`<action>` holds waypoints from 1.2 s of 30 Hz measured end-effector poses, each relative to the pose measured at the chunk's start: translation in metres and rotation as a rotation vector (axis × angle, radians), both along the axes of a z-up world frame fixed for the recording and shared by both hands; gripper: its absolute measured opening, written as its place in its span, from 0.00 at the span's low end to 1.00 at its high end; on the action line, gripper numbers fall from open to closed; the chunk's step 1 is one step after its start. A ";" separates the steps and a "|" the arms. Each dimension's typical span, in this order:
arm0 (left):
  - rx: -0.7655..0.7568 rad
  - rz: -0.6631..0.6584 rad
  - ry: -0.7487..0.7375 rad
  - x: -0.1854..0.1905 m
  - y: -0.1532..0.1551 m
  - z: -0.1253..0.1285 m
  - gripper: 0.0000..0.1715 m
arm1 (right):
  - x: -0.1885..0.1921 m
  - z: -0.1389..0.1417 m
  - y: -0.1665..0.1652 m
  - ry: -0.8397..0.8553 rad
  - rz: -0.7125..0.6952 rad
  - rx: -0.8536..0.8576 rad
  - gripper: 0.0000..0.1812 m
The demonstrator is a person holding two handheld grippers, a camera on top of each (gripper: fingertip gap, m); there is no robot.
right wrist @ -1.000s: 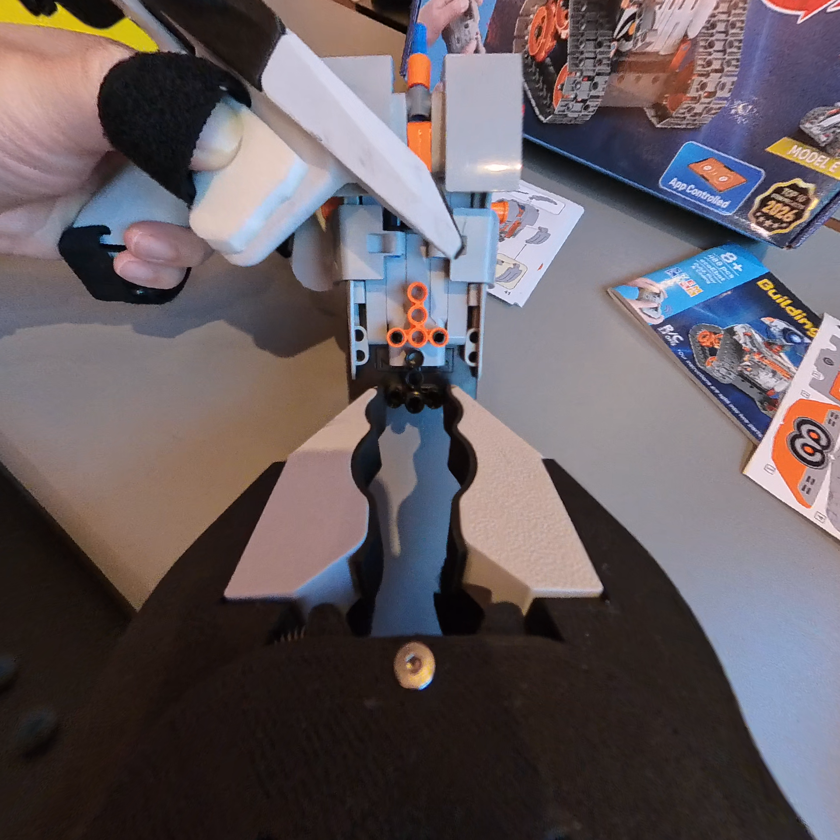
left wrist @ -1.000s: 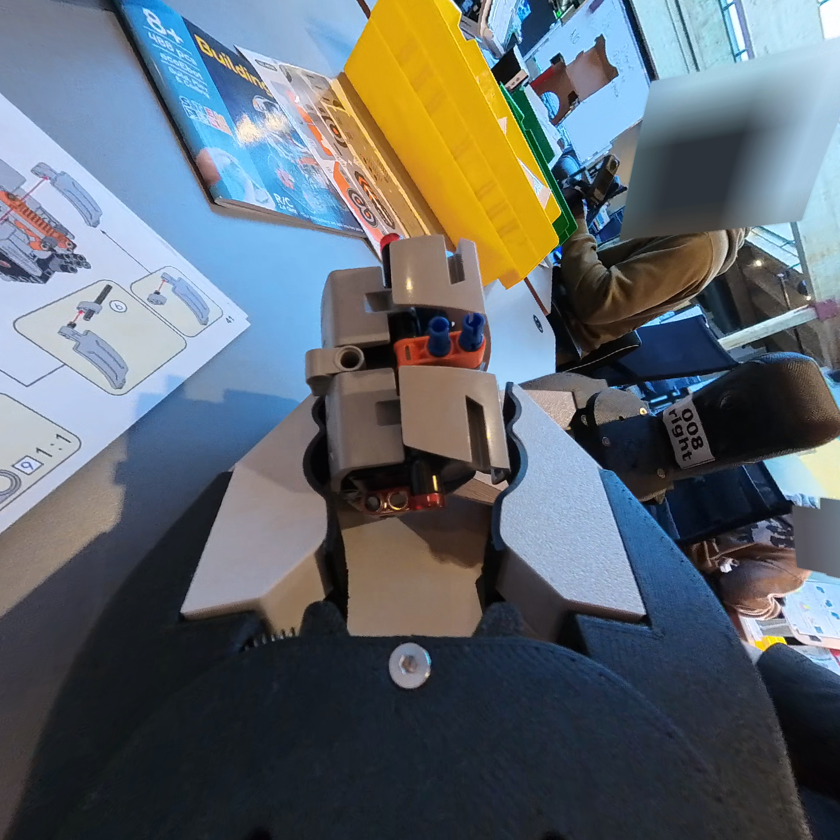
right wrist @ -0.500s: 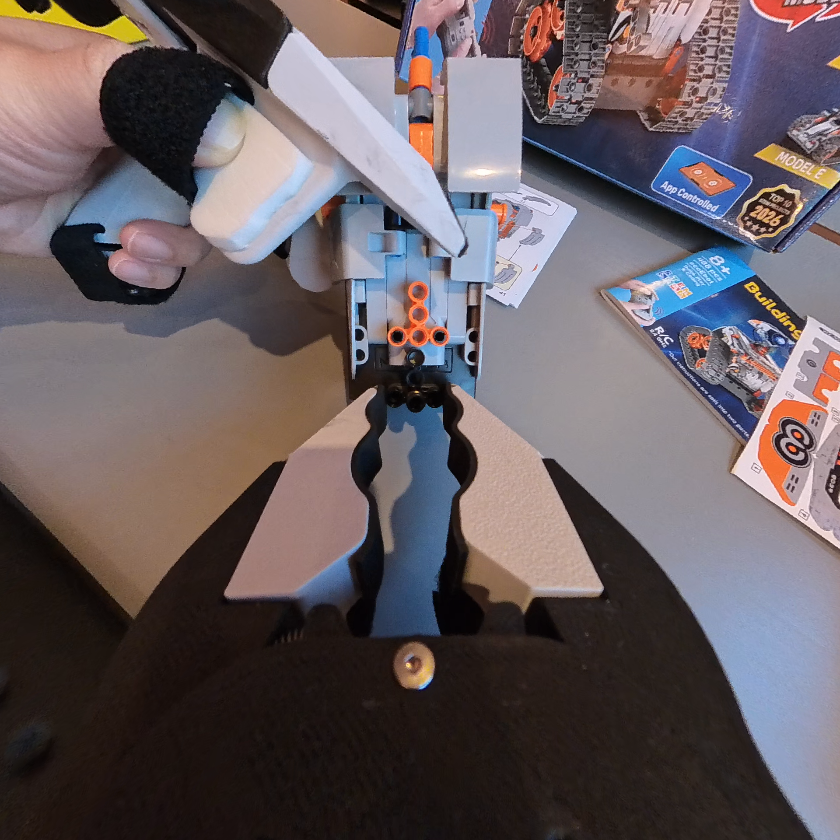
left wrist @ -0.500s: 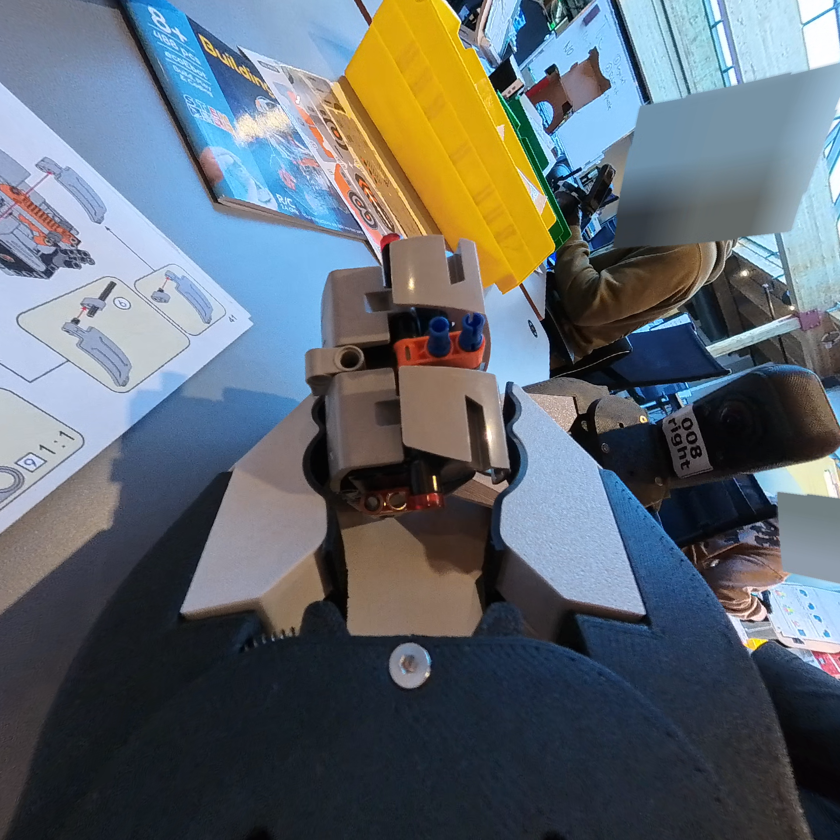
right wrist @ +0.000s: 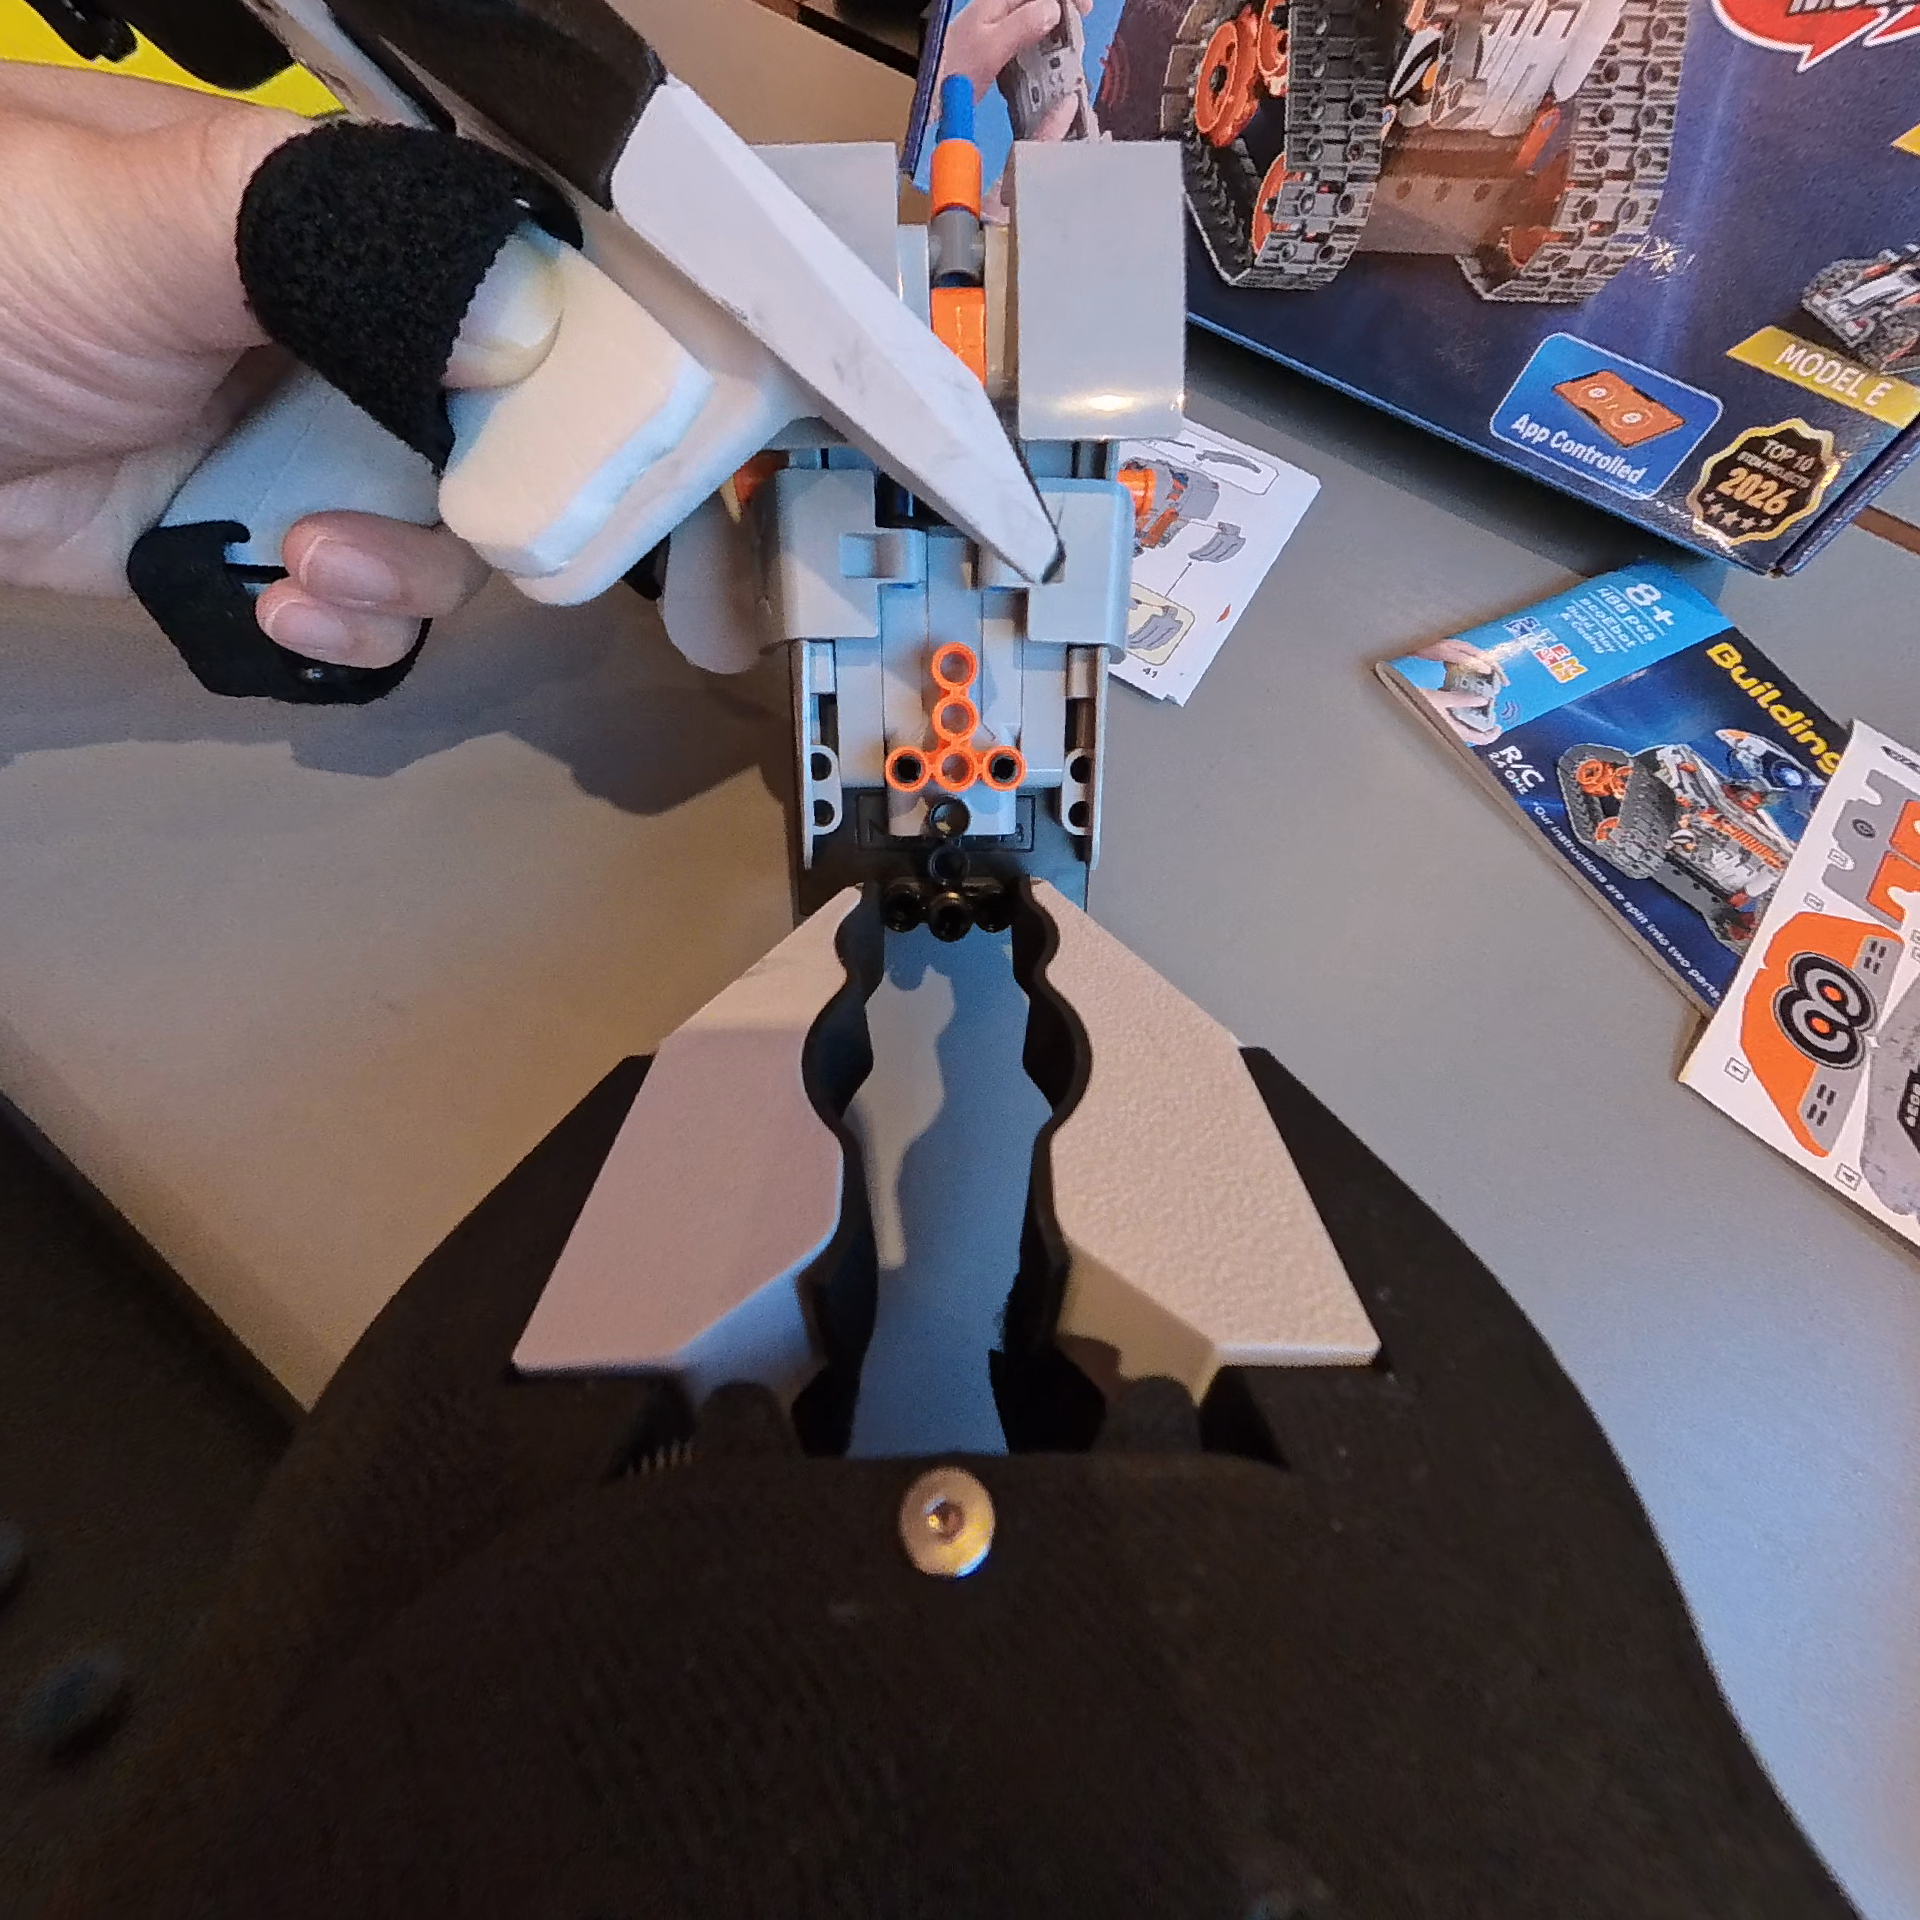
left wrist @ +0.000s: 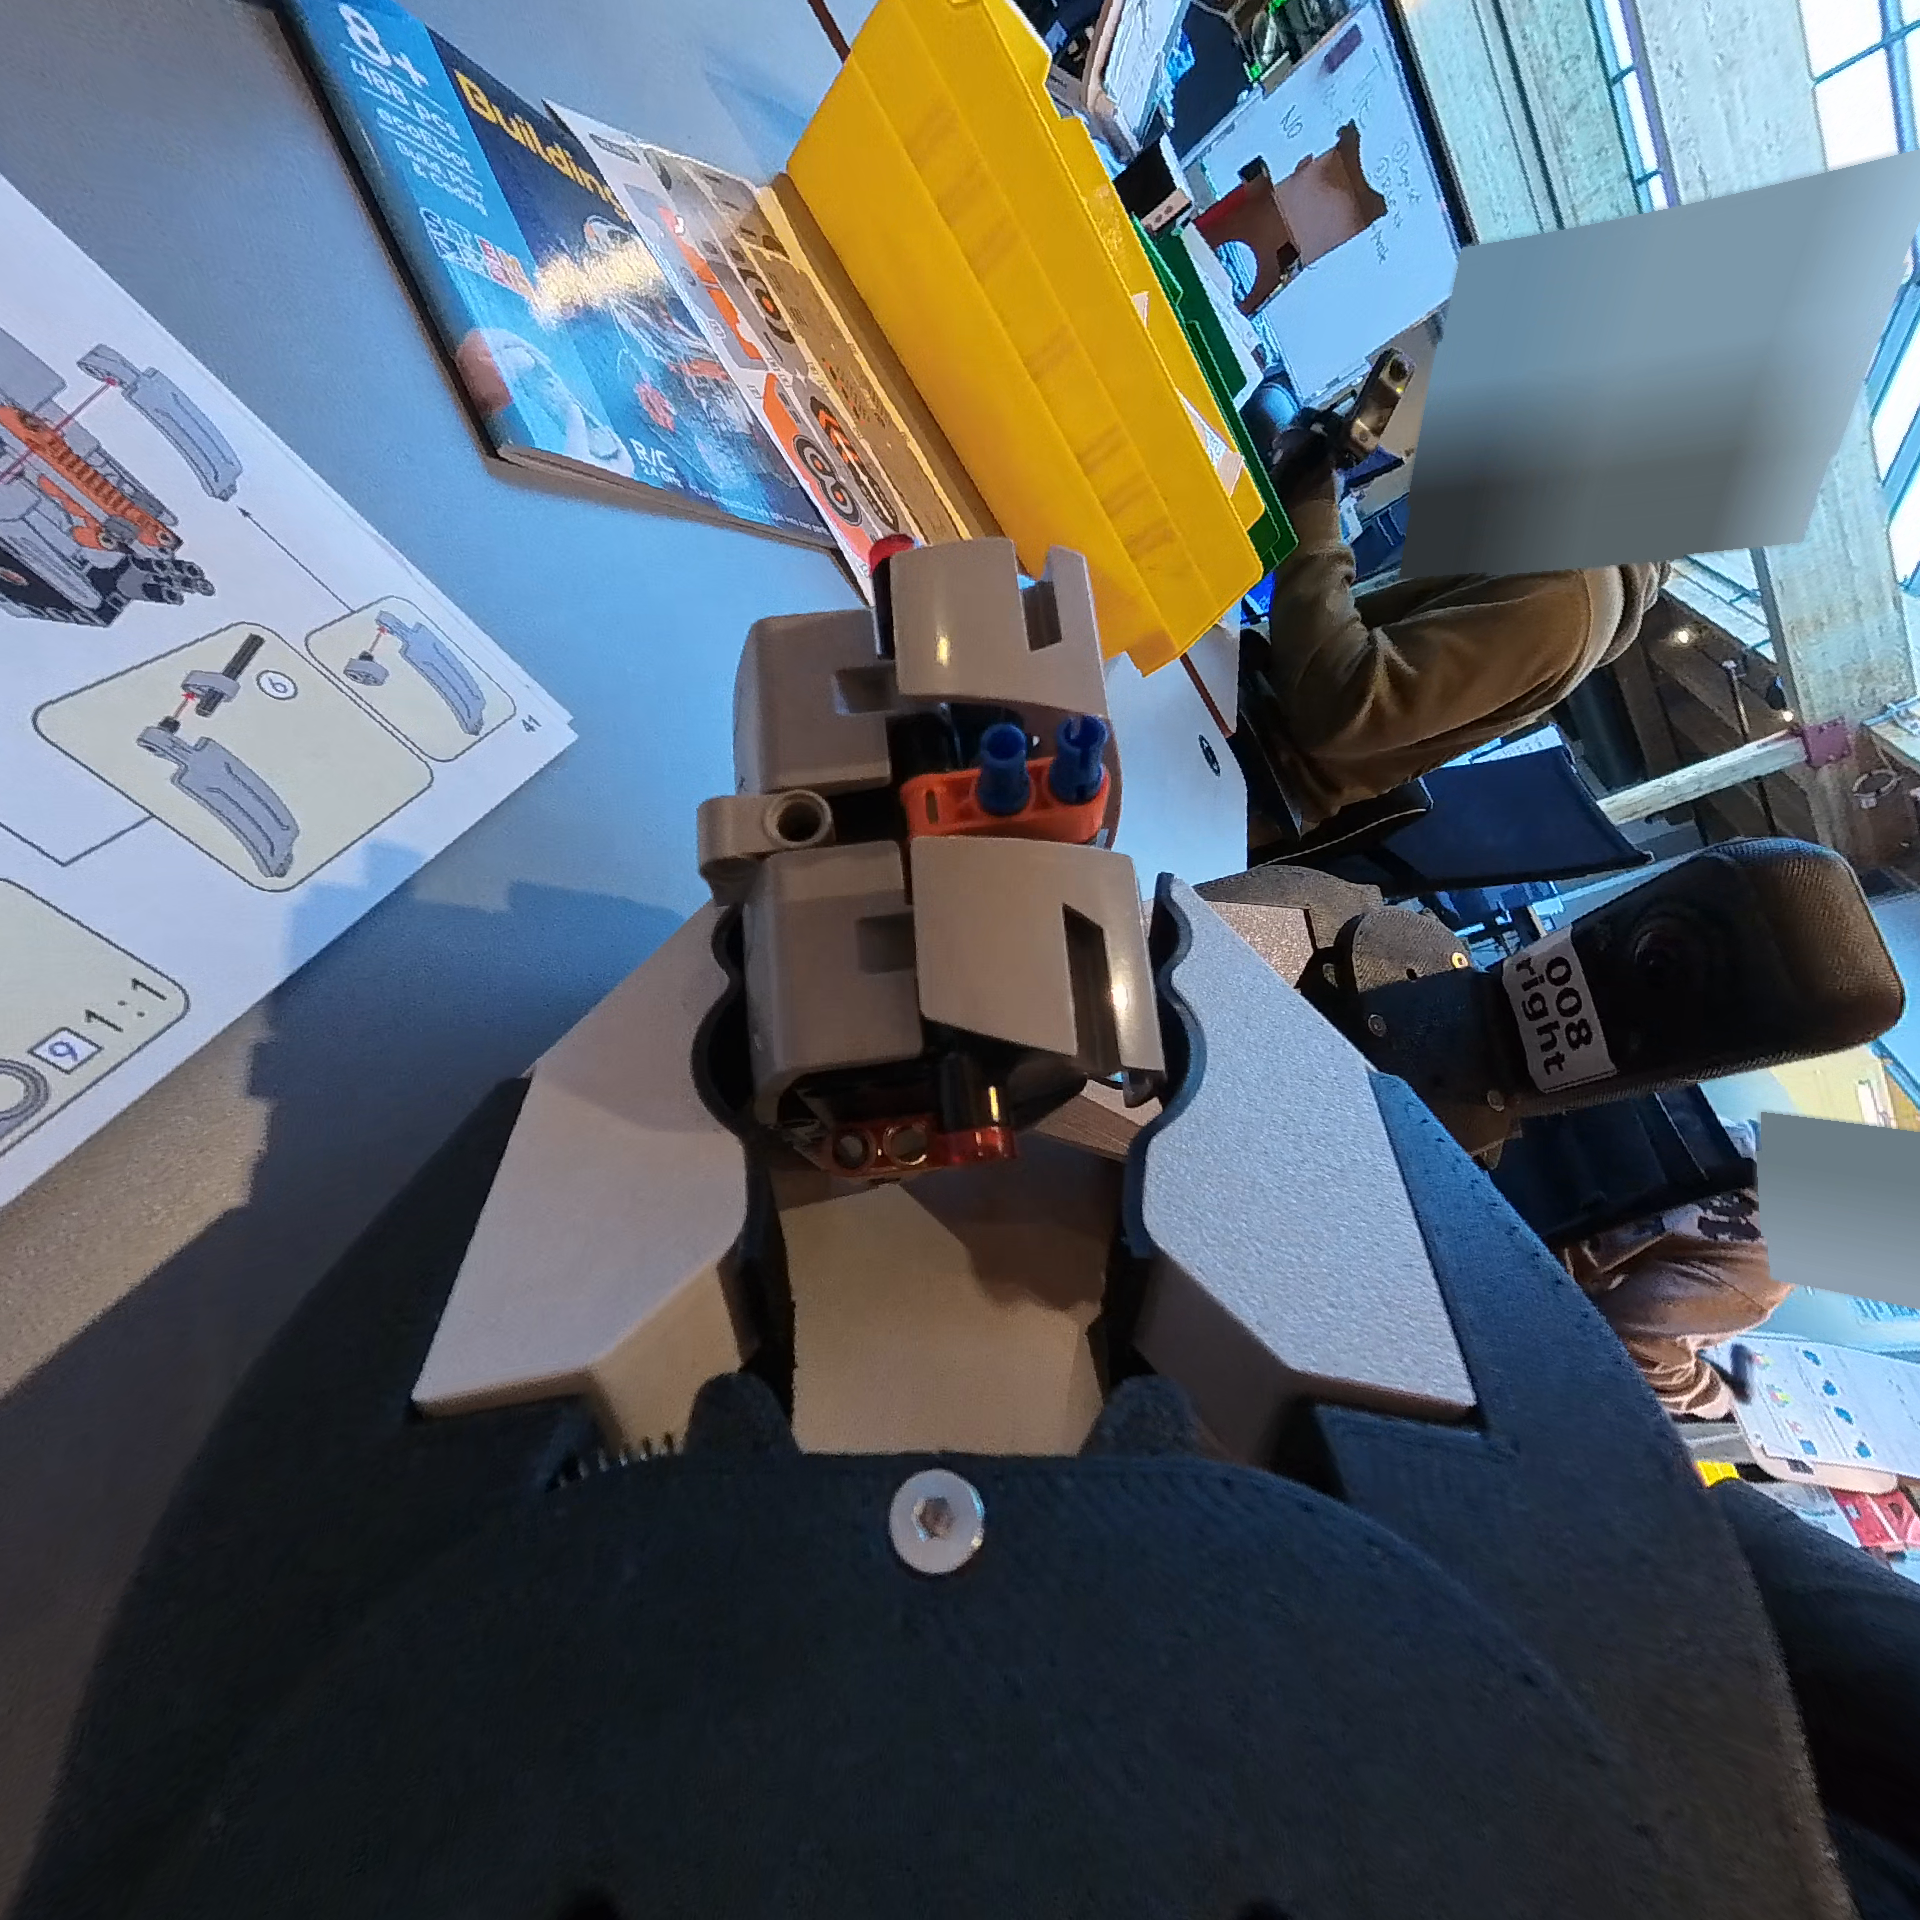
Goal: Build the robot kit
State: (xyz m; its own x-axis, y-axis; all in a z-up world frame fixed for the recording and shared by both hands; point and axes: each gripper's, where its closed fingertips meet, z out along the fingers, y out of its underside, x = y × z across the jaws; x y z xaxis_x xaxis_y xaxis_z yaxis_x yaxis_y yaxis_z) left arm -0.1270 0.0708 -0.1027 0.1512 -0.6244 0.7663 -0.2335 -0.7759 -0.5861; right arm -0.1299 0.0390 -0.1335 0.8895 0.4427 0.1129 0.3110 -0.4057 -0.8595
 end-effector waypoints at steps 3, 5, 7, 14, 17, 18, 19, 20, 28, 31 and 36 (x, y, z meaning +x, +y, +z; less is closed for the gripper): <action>-0.005 -0.001 -0.001 0.000 0.000 0.000 0.43 | 0.000 0.000 0.000 0.002 0.001 0.002 0.12; -0.006 -0.001 -0.001 0.000 0.000 0.000 0.43 | 0.000 0.000 0.000 -0.002 0.001 0.005 0.13; -0.006 -0.001 -0.001 0.000 0.000 0.000 0.42 | 0.000 0.000 0.000 -0.007 0.002 0.008 0.13; -0.016 0.000 -0.003 -0.001 0.001 -0.001 0.42 | 0.000 0.000 0.000 -0.014 0.001 0.013 0.12; -0.015 -0.001 -0.003 -0.001 0.001 -0.001 0.43 | 0.000 0.001 0.000 -0.018 0.002 0.015 0.12; -0.015 -0.001 -0.003 -0.001 0.001 -0.001 0.43 | 0.000 0.001 0.000 -0.020 0.003 0.016 0.12; -0.015 -0.001 -0.003 -0.001 0.001 0.000 0.43 | 0.000 0.001 0.000 -0.022 0.004 0.016 0.12; -0.014 -0.001 -0.003 0.000 0.001 0.000 0.43 | 0.000 0.001 -0.001 -0.023 0.005 0.017 0.12; -0.013 -0.001 -0.003 0.000 0.000 0.000 0.43 | 0.000 0.001 -0.001 -0.021 0.007 0.016 0.12; -0.016 0.001 -0.004 0.000 0.001 -0.001 0.43 | 0.000 0.001 -0.001 -0.012 0.009 0.016 0.12; -0.018 0.000 -0.006 0.000 0.001 -0.001 0.43 | 0.000 0.001 0.000 -0.008 0.012 0.018 0.12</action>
